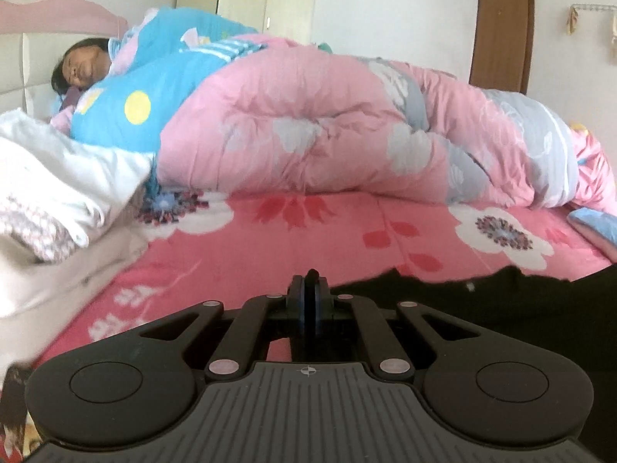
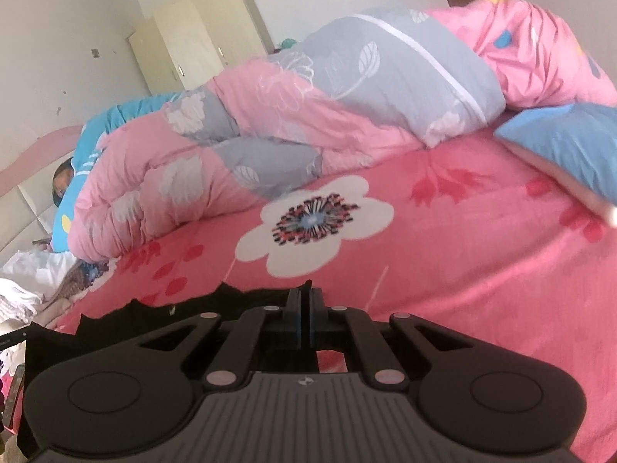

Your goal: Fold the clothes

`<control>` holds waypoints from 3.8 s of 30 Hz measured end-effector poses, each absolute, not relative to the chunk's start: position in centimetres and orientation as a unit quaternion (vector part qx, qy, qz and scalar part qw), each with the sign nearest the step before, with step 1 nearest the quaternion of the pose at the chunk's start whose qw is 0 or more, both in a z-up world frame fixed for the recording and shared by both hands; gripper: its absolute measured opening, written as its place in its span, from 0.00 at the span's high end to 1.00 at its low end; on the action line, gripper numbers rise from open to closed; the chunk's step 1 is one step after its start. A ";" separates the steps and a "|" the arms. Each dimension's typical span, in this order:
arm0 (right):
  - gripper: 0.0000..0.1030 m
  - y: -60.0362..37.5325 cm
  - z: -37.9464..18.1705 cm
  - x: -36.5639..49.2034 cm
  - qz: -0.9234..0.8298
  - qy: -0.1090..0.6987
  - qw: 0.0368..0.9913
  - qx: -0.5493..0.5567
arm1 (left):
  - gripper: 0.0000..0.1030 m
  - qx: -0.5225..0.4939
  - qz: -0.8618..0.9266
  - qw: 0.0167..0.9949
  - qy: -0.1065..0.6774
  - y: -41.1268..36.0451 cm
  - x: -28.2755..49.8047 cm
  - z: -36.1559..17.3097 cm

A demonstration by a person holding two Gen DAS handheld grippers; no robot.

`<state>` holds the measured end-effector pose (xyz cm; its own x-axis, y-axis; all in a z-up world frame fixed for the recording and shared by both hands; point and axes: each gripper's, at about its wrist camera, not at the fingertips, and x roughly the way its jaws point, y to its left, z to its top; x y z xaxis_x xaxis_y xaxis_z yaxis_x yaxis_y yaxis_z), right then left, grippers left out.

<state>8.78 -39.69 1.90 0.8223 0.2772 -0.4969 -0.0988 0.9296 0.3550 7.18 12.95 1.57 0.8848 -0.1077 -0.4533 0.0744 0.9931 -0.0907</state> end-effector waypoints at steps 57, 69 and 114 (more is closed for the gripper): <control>0.86 -40.7 -6.1 22.7 0.069 0.362 0.909 0.195 | 0.72 -0.122 -0.035 0.931 0.344 14.9 20.8 -4.9; 0.73 -45.9 -1.0 13.2 0.028 0.336 0.906 0.256 | 0.58 -0.146 0.006 0.931 0.333 18.3 12.6 0.8; 0.72 -44.3 -5.1 -1.3 0.066 0.339 0.848 0.401 | 0.43 0.049 -0.190 0.932 0.304 1.5 -2.5 0.4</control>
